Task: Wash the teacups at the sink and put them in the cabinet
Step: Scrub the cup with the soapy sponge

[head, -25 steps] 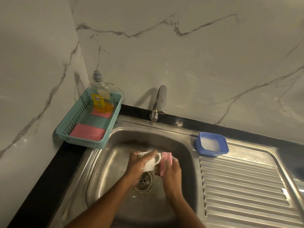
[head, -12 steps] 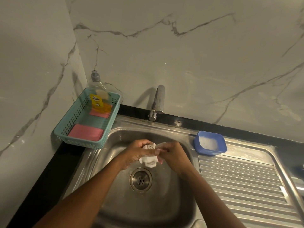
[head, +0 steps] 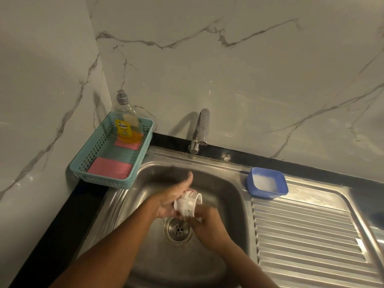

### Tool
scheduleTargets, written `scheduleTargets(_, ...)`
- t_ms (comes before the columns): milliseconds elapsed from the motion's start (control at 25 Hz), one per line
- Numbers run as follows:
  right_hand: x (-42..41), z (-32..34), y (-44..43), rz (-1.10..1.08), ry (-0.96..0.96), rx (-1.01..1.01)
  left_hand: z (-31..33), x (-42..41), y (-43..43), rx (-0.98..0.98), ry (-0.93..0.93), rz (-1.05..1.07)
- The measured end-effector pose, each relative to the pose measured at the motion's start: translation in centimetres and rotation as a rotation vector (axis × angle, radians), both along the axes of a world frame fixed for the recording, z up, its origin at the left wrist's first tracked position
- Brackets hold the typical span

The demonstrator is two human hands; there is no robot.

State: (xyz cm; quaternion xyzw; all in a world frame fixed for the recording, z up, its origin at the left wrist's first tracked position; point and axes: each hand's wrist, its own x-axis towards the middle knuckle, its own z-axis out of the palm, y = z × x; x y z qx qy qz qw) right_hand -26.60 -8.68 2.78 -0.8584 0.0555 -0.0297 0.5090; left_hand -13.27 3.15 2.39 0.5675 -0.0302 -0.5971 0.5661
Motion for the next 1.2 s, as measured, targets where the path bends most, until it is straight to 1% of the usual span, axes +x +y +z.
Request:
scheduleTargets(40, 0.4, 0.2, 0.0, -0.121, 0.081, 0.325, -0.3, -0.5, -0.1, -0.079, 0.078, 0.14)
scheduleTargets(80, 0.9, 0.5, 0.2, -0.214, 0.161, 0.725, -0.7, -1.0, -0.2, -0.185, 0.122, 0.28)
scheduleTargets(120, 1.4, 0.7, 0.6, -0.279, 0.193, 1.026, -1.0, -1.6, -0.4, -0.263, 0.127, 0.402)
scheduleTargets(160, 1.7, 1.2, 1.3, -0.304, 0.167, 1.141, -1.3, -2.1, -0.7, -0.32, 0.112, 0.492)
scheduleTargets(200, 1.7, 1.1, 2.0, -0.289, 0.103, 1.043, -1.2, -2.3, -1.1, -0.343, 0.105, 0.549)
scheduleTargets(240, 1.2, 1.1, 2.6, -0.242, 0.025, 0.798, -1.1, -2.2, -1.5, -0.31, 0.124, 0.578)
scheduleTargets(320, 0.2, 0.5, 2.7, -0.07, -0.099, 0.148, -0.6, -2.1, -2.3, -0.183, 0.18, 0.609)
scheduleTargets(360, 0.0, 0.2, 2.0, 0.024, -0.107, -0.093, -0.5, -2.1, -2.5, -0.105, 0.184, 0.595)
scheduleTargets(400, 0.1, 0.4, 1.2, 0.073, -0.079, -0.205, -0.4, -2.1, -2.5, -0.05, 0.179, 0.554)
scheduleTargets(440, 0.1, 0.7, 1.0, 0.066, -0.055, -0.238, 0.2, -2.4, -2.5, -0.015, 0.188, 0.516)
scheduleTargets(480, 0.3, 0.9, 0.8, -0.01, -0.032, -0.187, 0.3, -2.6, -2.4, -0.009, 0.177, 0.488)
scheduleTargets(520, 0.8, 1.1, 0.7, -0.168, 0.01, 0.027, 0.4, -2.9, -2.3, -0.016, 0.125, 0.479)
scheduleTargets(560, 1.2, 1.7, 0.7, -0.332, 0.06, 0.377, 0.1, -3.1, -2.2, -0.042, 0.037, 0.487)
scheduleTargets(600, 1.7, 2.2, 0.9, -0.422, 0.093, 0.835, 0.2, -3.2, -2.1, -0.082, -0.04, 0.518)
scheduleTargets(640, 2.1, 2.8, 1.3, -0.434, 0.091, 1.15, 0.1, -3.1, -2.0, -0.149, -0.074, 0.562)
scheduleTargets(680, 2.2, 3.0, 1.6, -0.386, 0.062, 1.225, 0.3, -2.9, -2.2, -0.206, -0.039, 0.613)
scheduleTargets(720, 1.7, 3.2, 1.8, -0.29, 0.006, 1.035, 0.2, -2.5, -2.4, -0.192, 0.013, 0.663)
scheduleTargets(800, 0.9, 1.4, 1.6, -0.093, -0.109, 0.215, -0.2, -1.8, -3.0, -0.042, 0.105, 0.697)
scheduleTargets(840, 0.8, 0.5, 0.9, -0.006, -0.141, -0.1, -0.4, -1.7, -3.1, 0.043, 0.118, 0.656)
scheduleTargets(880, 0.9, 0.1, 0.0, 0.028, -0.112, -0.223, -0.7, -1.7, -3.2, 0.094, 0.122, 0.594)
scheduleTargets(920, 1.0, 0.2, -0.5, 0.001, -0.057, -0.208, -1.1, -1.9, -3.2, 0.101, 0.125, 0.543)
scheduleTargets(960, 1.3, 0.6, -0.8, -0.076, -0.005, -0.067, -1.2, -2.1, -3.3, 0.07, 0.111, 0.512)
scheduleTargets(1000, 1.8, 1.3, -0.9, -0.186, 0.075, 0.213, -1.1, -2.2, -3.2, 0.004, 0.091, 0.522)
scheduleTargets(1040, 2.1, 2.0, -0.8, -0.264, 0.131, 0.661, -1.1, -2.1, -3.1, -0.08, 0.058, 0.571)
scheduleTargets(1080, 2.5, 2.9, -0.3, -0.279, 0.164, 1.042, -1.0, -1.9, -3.1, -0.176, 0.032, 0.642)
scheduleTargets(1120, 2.4, 3.1, 0.2, -0.235, 0.143, 1.17, -0.8, -1.7, -3.2, -0.249, 0.014, 0.712)
scheduleTargets(1160, 1.9, 2.9, 0.4, -0.153, 0.07, 0.968, -0.2, -1.6, -3.4, -0.265, 0.032, 0.772)
scheduleTargets(1200, 1.4, 2.3, 0.7, -0.107, -0.017, 0.535, 0.2, -1.3, -3.6, -0.208, 0.093, 0.805)
